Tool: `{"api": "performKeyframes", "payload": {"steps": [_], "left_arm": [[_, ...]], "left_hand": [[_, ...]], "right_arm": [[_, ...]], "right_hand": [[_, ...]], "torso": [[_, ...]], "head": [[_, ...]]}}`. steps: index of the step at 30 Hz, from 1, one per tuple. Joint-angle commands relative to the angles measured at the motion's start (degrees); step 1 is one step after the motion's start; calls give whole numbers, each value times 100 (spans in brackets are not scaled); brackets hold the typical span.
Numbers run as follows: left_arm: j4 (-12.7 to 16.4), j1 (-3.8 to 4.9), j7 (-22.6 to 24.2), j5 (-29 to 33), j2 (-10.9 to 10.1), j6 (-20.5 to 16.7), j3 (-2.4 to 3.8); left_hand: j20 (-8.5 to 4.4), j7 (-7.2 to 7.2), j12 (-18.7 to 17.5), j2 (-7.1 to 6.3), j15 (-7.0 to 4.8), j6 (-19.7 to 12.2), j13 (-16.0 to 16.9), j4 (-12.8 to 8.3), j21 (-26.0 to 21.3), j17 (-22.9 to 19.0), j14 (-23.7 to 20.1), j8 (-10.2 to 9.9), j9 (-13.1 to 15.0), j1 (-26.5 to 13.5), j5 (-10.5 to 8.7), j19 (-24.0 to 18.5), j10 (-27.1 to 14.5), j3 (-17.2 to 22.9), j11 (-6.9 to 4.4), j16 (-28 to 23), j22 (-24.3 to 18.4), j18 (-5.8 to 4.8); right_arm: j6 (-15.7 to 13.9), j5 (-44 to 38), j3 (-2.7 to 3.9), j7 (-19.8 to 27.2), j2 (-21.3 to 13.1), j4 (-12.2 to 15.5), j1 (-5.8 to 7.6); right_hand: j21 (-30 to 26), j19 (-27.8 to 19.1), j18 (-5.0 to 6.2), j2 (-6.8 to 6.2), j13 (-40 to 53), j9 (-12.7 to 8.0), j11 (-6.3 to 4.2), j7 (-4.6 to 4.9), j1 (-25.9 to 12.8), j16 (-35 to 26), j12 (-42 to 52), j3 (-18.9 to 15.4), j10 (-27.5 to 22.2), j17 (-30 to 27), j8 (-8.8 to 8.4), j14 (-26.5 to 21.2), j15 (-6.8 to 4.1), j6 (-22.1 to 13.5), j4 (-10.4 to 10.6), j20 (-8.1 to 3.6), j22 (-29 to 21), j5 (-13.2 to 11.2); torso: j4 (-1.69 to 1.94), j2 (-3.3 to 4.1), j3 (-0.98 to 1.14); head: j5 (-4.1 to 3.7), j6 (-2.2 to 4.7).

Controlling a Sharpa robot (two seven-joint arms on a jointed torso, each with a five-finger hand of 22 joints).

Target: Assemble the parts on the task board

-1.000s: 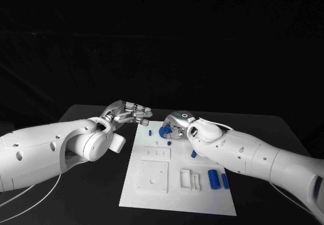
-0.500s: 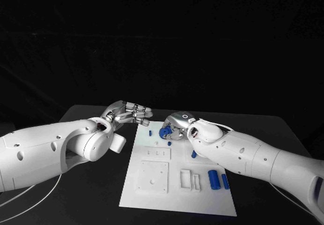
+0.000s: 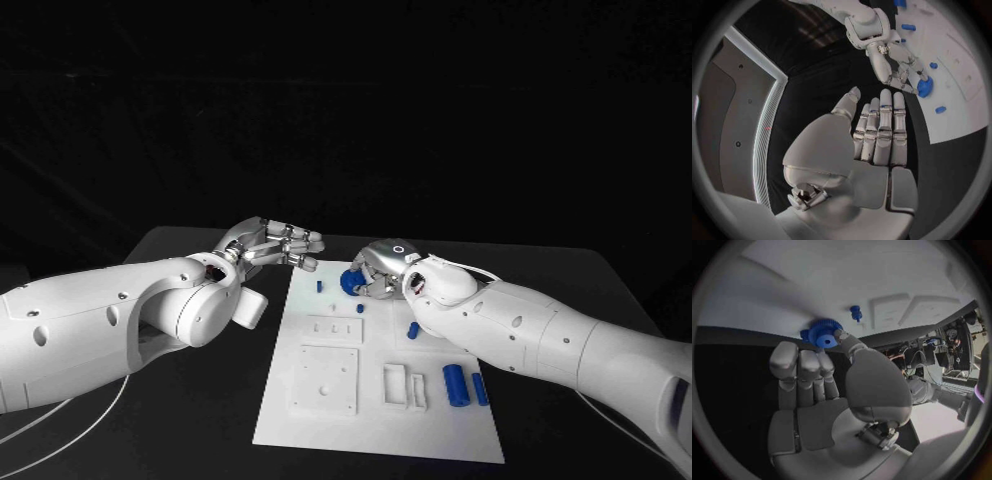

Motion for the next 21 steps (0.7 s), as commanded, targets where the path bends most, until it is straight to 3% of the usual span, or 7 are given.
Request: {"api": "performKeyframes", "payload": {"steps": [1,10,17,21], "left_arm": [[4,19,38,-16,16,81,6],[5,19,36,-16,17,86,6],[3,19,32,-16,19,90,6],[-1,19,32,-16,21,92,6]], "left_hand": [[13,10,-15,20,21,-34,10,3,30,2,24,-13,2,-33,17,9,-44,-34,12,-38,-6,5],[13,10,-15,20,21,-34,10,3,30,2,24,-13,2,-33,17,9,-44,-34,12,-38,-6,5],[14,10,-15,22,21,-38,10,17,23,3,24,-12,3,-36,19,18,-45,-35,12,-37,-28,5],[14,10,-15,22,21,-38,10,17,23,3,24,-12,3,-36,19,18,-45,-35,12,-37,-28,5]], "right_arm": [[-93,-54,-5,-112,-7,-9,-8],[-85,-50,-4,-97,0,-7,-10],[-63,-27,-4,-93,13,-10,-10],[-18,1,-4,-97,27,-22,-10]], "right_hand": [[0,256,109,-45,-5,10,-3,24,0,-35,-4,151,-32,7,19,-10,17,37,-90,21,639,-9],[-6,251,109,-52,-15,11,-2,21,-75,-39,-5,81,-33,6,20,-11,20,37,-152,23,635,19],[-14,250,110,-41,-33,12,-10,10,-67,-48,-20,-215,-40,2,23,-9,14,-15,-73,21,634,-7],[-17,252,96,-31,-46,11,-66,-17,-25,-55,-43,-553,-40,3,22,-5,-22,-292,79,-9,635,13]], "torso": [[6,0,-3],[3,-1,-10],[6,-1,-8],[3,-1,-9]], "head": [[0,0],[12,7],[14,11],[18,15]]}}
